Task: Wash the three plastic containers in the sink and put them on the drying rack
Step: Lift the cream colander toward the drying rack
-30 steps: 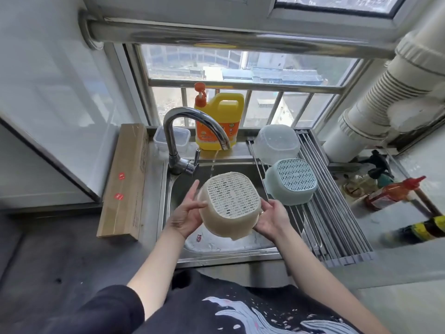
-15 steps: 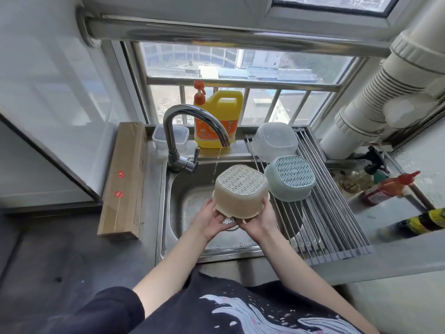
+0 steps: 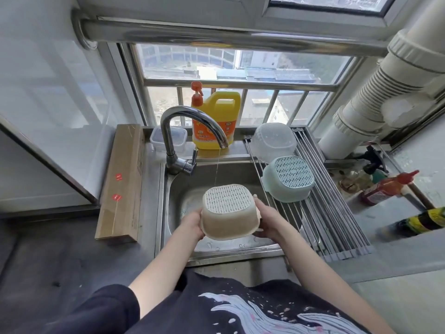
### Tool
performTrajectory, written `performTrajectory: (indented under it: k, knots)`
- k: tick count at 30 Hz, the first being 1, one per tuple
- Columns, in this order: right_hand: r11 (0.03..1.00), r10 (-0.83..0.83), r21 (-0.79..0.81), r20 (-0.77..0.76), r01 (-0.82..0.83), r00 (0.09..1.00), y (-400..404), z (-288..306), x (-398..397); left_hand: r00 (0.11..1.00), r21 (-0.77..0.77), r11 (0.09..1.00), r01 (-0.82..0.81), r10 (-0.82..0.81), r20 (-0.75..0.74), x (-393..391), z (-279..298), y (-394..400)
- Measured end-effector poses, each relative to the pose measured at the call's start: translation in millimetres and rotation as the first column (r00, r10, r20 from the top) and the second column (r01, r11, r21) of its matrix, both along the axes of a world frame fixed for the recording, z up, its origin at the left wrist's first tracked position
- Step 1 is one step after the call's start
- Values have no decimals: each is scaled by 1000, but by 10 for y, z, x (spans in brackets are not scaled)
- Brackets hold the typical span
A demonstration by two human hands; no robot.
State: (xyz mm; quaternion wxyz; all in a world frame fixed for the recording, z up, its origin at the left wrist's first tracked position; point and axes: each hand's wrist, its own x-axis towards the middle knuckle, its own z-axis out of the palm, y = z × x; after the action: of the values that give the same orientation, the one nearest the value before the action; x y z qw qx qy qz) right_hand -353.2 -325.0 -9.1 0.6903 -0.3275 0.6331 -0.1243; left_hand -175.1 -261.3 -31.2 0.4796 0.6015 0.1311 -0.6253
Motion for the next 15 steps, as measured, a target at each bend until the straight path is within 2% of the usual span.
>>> performTrajectory:
  k: [2, 4, 6, 7, 9, 11, 15]
  knots:
    - [996, 9, -91, -75, -16, 997, -61, -9, 9, 998, 84, 995, 52, -55, 34, 1, -45, 26]
    - [943, -35, -331, -191, -31, 981, -99, -12, 39, 997, 123, 989, 81, -82, 6, 17, -58, 44]
    - [782, -80, -616, -254, -98, 964, -85, 52, 68, 994, 128, 986, 108, -104, -35, 24, -57, 57]
    - [691, -46, -702, -279, -171, 959, -67, 87, 74, 993, 142, 984, 112, -106, -49, 30, -72, 70]
    - [537, 53, -762, -399, -362, 916, -23, 88, 72, 992, 152, 981, 118, -112, -52, 28, -83, 100]
    - [433, 95, -756, -504, -492, 858, 25, 29, 55, 991, 164, 978, 133, -129, -33, 35, -104, 92]
    - [393, 77, -810, -443, -436, 893, 112, -16, 54, 991, 147, 980, 132, -129, -33, 30, -98, 116]
